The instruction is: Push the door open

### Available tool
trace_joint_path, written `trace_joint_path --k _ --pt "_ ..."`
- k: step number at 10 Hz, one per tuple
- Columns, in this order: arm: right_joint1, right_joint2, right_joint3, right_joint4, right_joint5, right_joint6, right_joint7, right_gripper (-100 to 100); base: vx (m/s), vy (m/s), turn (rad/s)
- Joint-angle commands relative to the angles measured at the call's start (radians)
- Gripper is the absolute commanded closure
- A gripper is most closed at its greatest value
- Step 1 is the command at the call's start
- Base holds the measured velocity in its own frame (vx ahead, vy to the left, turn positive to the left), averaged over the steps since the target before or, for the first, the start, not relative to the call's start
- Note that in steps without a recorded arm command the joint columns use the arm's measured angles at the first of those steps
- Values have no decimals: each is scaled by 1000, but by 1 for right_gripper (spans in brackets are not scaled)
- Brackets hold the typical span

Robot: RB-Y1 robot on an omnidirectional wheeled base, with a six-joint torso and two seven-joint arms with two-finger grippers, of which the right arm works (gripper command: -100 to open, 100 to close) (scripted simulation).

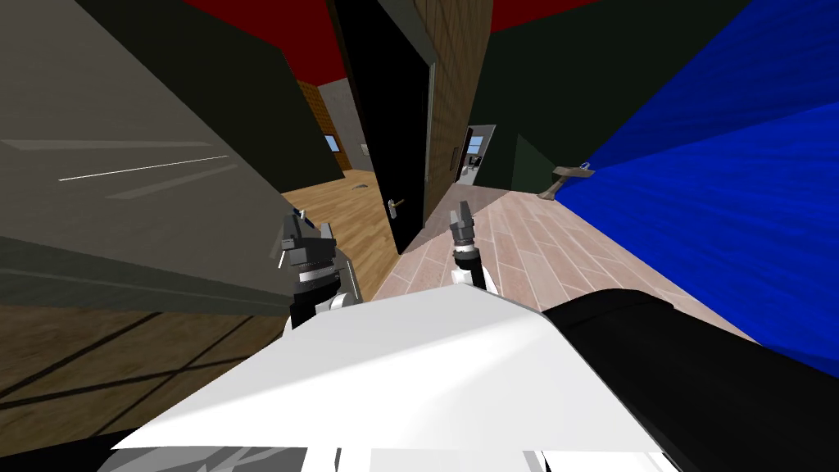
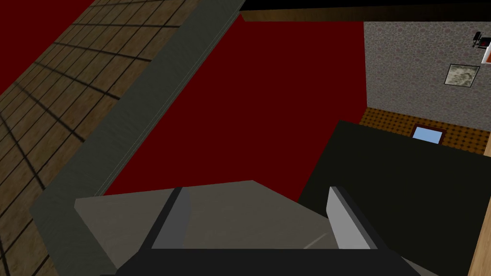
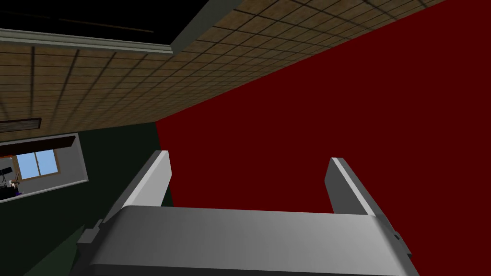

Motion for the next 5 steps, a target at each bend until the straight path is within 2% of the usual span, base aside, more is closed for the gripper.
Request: trace_joint_path --k 1,5 --pt "-21 -2 14 39 2 -5 -11 -100 75 -46 18" --pt "-74 -11 46 125 6 -5 -42 -100 83 -37 18"
